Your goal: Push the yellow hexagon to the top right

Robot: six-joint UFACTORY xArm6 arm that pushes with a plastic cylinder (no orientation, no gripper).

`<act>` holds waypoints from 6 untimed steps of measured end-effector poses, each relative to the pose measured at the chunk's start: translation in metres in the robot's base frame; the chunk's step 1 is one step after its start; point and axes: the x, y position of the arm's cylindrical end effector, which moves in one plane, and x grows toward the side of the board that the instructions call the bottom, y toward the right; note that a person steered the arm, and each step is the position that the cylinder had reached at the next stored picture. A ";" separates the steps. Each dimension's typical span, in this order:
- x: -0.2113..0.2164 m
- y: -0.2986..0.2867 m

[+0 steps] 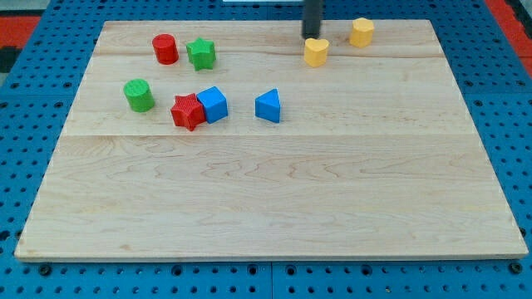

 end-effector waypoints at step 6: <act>0.056 0.034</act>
